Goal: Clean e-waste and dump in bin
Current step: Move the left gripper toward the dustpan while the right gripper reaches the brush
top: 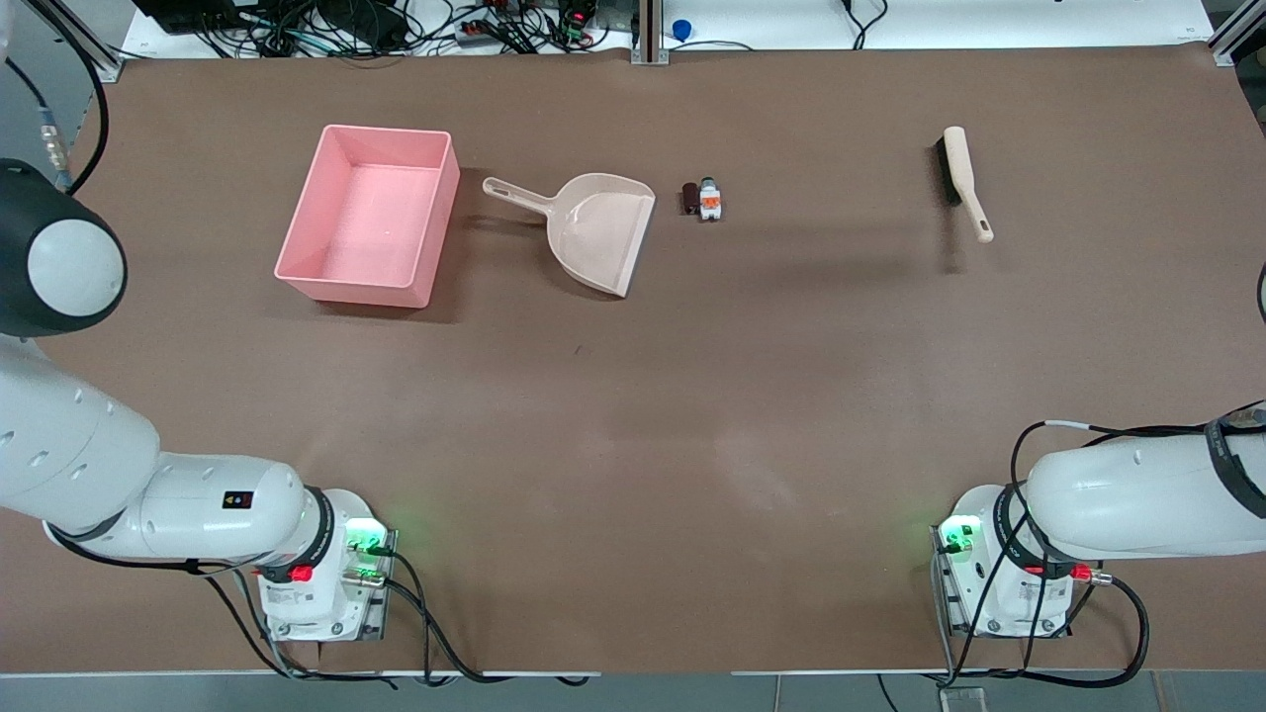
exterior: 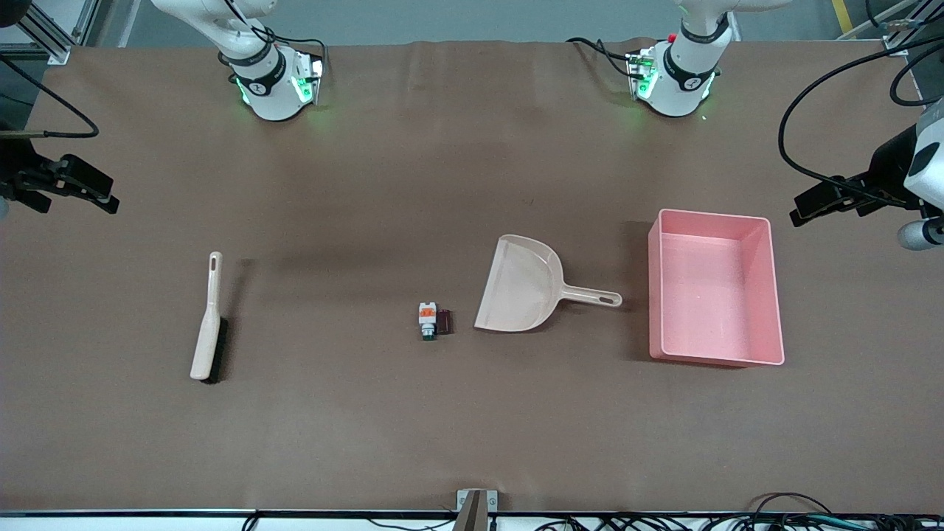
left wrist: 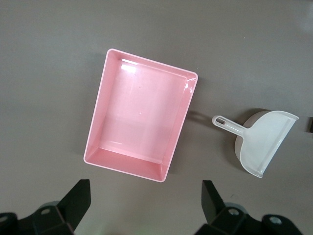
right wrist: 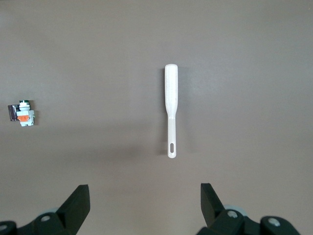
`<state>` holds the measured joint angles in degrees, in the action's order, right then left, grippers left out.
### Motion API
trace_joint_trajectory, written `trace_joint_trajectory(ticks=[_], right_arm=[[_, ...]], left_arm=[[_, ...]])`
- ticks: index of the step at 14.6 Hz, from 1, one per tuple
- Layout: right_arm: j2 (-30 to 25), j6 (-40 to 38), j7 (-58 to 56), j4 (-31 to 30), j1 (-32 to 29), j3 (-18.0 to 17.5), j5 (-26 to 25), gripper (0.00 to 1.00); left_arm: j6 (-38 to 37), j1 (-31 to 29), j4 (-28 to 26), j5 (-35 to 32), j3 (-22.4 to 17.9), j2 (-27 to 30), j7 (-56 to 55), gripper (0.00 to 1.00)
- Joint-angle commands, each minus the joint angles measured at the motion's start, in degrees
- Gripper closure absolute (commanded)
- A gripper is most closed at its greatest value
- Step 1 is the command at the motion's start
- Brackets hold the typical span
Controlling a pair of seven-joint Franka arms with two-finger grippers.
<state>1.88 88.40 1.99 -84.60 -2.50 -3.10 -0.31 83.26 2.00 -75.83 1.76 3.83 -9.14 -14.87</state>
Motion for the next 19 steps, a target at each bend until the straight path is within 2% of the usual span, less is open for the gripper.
trace_joint_trajectory(ticks=[1, 7, 11, 17, 19], right_arm=[[-0.7, -0.2, 0.2, -0.6, -0.6, -0.5, 0.0, 0.00], [-0.7, 0.0, 0.2, -0.6, -0.6, -0.5, 0.2, 0.00], [-0.7, -0.1, 0.1, -0.5, -0.7, -0.5, 0.3, 0.00], [-0.7, 0.0, 0.1, -0.5, -0.6, -0.5, 0.3, 0.00], [-0.7, -0.1, 0.1, -0.6, -0.6, -0.5, 0.3, 0.00]], left_arm=[[-0.5, -0.1, 0.2, -1.0, -0.3, 0.2, -0.5, 0.00], [-0.5, -0.6, 0.1, -1.1, -0.7, 0.2, -0.5, 0.00], [-2.1, -0.5, -1.3, -3.4, -0.2, 0.6, 1.3, 0.00], [-4.1, 0.3, -2.2, -3.5, -0.1, 0.3, 26.3, 0.00], [-6.4, 0.8, -5.1, -4.2, 1.7, 0.4, 32.4, 0.00]])
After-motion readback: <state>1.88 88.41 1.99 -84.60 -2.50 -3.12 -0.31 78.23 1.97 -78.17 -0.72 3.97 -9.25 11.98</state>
